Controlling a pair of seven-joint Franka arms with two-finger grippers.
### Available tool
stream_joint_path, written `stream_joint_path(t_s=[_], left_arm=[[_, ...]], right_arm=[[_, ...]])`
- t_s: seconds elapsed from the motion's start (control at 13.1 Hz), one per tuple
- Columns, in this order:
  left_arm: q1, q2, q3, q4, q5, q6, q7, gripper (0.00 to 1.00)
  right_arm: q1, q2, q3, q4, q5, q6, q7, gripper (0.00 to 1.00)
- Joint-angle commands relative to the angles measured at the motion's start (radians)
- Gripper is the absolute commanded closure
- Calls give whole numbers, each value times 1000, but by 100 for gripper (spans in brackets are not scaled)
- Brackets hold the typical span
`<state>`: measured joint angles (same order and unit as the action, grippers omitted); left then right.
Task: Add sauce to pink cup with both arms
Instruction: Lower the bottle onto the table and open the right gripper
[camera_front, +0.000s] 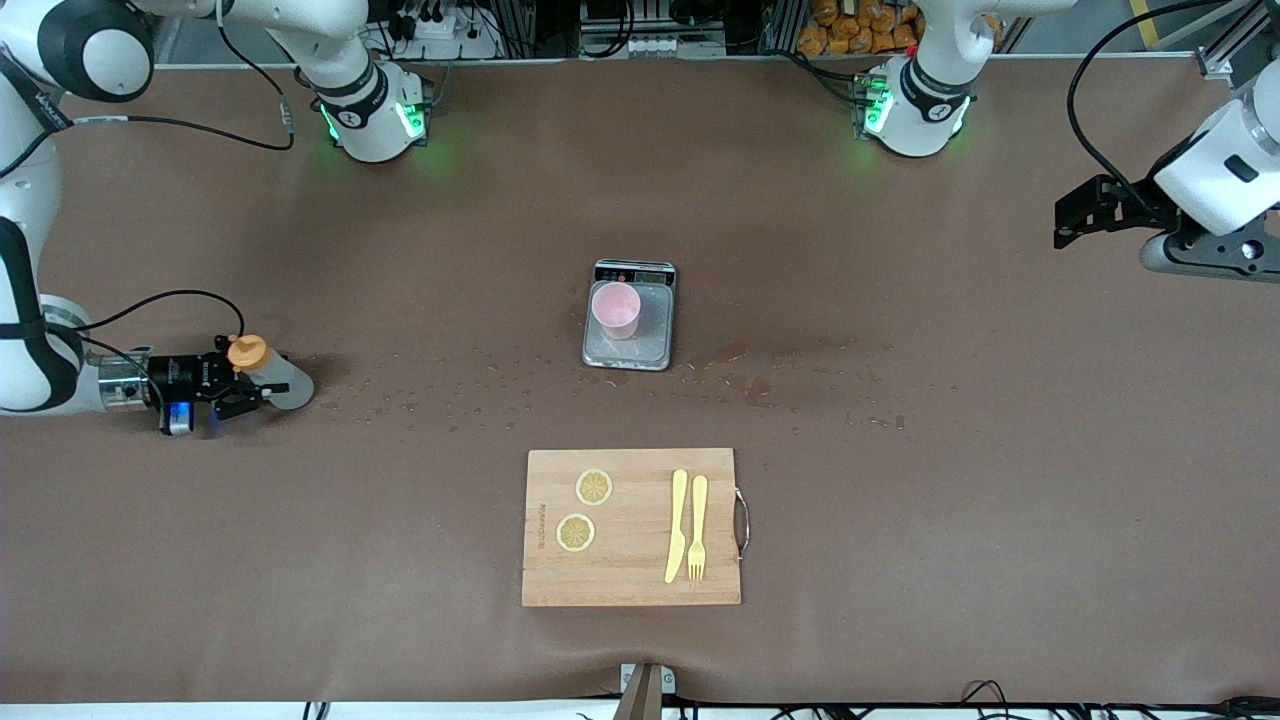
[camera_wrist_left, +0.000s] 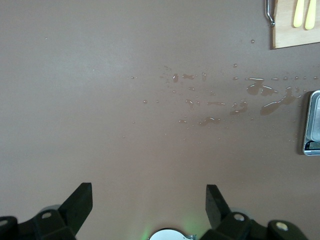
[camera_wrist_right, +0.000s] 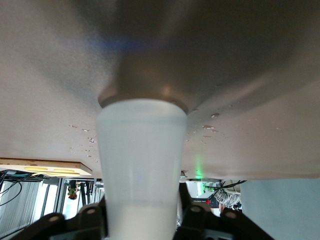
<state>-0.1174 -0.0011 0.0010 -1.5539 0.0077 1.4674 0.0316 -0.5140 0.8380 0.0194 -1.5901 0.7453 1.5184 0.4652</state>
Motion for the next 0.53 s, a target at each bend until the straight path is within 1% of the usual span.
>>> stream_joint_path(t_s=[0.0,0.3,0.46], left_arm=[[1,-2,-1,6,-9,-10,-2,0],[-2,-2,-1,6,-9,-10,-4,0],[-1,-2,-1,6,-9,-10,-4,0]], right_arm=[[-11,18,13,44,8,2,7,0],[-18,16,13,108,-4,-4,0,0],[-29,13,13,133,-33,-7,-2,0]])
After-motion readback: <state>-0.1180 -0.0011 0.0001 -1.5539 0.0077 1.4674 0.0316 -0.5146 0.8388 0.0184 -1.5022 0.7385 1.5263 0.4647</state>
